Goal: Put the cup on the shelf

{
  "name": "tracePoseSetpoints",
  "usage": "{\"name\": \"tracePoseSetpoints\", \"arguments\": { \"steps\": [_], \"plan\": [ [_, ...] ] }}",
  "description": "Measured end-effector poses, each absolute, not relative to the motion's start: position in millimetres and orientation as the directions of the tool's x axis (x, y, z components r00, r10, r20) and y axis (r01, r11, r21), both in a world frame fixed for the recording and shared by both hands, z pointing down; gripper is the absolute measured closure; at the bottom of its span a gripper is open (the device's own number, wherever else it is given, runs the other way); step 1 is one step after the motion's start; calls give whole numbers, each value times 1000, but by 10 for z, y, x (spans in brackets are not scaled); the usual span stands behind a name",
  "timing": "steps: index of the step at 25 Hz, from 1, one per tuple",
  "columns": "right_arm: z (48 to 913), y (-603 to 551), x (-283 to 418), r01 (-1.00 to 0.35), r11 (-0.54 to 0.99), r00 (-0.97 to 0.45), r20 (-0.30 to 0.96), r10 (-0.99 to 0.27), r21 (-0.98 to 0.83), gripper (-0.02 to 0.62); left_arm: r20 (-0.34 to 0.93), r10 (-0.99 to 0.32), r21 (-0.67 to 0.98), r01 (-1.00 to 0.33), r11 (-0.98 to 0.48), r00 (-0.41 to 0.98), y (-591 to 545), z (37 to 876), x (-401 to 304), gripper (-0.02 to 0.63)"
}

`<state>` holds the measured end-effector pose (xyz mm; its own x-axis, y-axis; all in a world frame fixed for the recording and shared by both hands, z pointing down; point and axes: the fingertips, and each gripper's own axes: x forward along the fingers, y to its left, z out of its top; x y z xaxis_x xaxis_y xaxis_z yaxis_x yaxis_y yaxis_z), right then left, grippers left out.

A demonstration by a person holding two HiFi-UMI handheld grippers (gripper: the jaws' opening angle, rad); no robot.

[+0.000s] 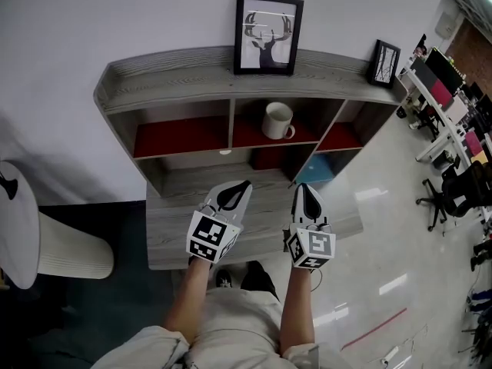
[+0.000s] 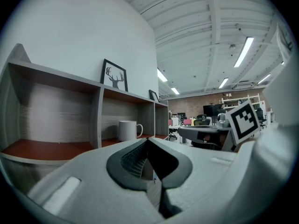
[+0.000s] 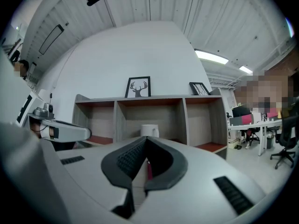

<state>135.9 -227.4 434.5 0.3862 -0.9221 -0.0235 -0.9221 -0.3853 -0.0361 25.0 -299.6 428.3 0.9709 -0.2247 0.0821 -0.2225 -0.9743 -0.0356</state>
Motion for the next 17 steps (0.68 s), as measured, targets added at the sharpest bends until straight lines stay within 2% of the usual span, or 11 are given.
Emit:
{"name": "tracePoseSetpoints", "arguments": {
  "steps": [11,17],
  "plan": [
    [4378,-2382,1280,-929,-369,369,-10,-929,-16,580,76,-221,-30,-220,-975,972,-3081,4285,233,595],
    [4189,-2385,1320,-934,-350,353,-43,-935,-66,580,68,-221,-37,-218,-975,973,-3112,4217,250,597]
  ]
}}
